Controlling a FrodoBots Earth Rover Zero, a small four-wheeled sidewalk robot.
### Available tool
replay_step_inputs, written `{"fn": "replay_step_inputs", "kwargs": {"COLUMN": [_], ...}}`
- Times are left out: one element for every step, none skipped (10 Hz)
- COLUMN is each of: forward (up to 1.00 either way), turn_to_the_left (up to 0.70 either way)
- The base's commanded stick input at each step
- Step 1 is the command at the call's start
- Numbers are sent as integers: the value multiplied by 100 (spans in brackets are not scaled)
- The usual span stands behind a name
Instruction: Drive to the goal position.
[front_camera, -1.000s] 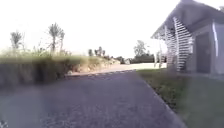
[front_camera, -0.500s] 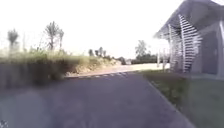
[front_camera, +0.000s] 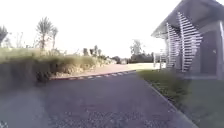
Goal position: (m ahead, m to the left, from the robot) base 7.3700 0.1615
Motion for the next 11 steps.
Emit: {"fn": "replay_step_inputs", "kwargs": {"forward": [85, 85, 85, 85, 85, 85, 85, 85, 85, 85, 85], "turn_to_the_left": [0, 0, 0, 0, 0, -31, -21, -11, 0, 0, 0]}}
